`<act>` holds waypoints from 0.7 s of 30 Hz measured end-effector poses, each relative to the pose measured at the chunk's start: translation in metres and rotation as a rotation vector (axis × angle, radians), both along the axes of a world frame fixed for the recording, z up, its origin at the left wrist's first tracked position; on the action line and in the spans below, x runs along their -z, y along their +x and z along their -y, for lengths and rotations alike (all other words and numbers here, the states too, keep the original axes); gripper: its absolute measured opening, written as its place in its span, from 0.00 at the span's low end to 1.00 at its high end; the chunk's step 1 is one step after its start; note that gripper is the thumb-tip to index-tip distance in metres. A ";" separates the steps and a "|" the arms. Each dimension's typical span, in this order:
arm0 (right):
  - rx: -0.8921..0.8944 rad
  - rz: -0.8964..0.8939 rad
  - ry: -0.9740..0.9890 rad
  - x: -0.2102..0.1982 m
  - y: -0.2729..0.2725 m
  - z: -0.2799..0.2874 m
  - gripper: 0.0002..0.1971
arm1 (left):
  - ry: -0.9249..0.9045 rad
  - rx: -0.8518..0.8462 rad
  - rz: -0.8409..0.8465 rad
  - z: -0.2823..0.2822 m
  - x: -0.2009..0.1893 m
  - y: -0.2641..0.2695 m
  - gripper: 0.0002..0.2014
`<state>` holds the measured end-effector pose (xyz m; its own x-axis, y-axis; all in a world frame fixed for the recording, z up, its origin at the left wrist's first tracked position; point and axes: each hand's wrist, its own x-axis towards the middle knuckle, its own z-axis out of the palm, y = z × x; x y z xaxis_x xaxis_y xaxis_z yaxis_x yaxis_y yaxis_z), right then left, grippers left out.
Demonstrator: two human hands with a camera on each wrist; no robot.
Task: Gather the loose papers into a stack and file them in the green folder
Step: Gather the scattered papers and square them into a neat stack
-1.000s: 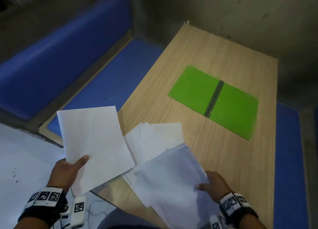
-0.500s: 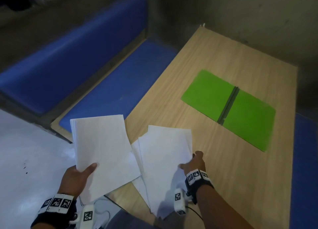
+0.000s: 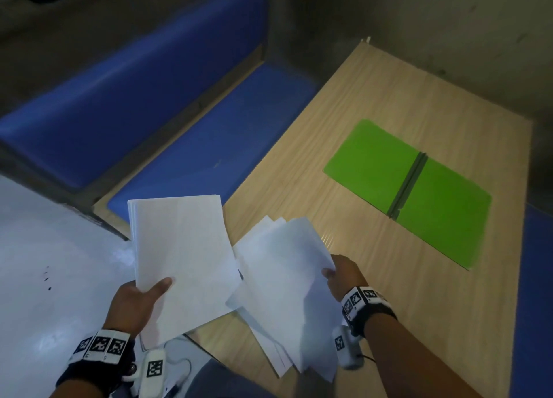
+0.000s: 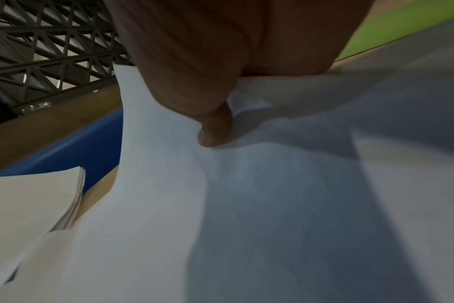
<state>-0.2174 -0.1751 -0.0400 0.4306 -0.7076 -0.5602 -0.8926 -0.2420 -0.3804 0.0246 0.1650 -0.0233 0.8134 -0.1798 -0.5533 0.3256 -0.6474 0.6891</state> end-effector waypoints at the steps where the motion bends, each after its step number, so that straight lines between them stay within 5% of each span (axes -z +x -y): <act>1: -0.011 -0.006 -0.008 -0.001 0.003 -0.002 0.05 | 0.003 0.000 -0.001 0.000 0.001 0.000 0.19; 9: 0.099 0.026 0.171 -0.006 0.024 -0.025 0.36 | -0.028 -0.035 -0.006 -0.005 0.001 0.001 0.15; 15: 0.156 0.135 0.219 -0.001 0.003 -0.035 0.13 | -0.028 -0.023 0.003 -0.008 -0.009 0.006 0.17; 21: 0.289 0.407 0.144 -0.048 -0.072 -0.009 0.15 | -0.122 -0.072 0.038 0.001 -0.030 0.018 0.18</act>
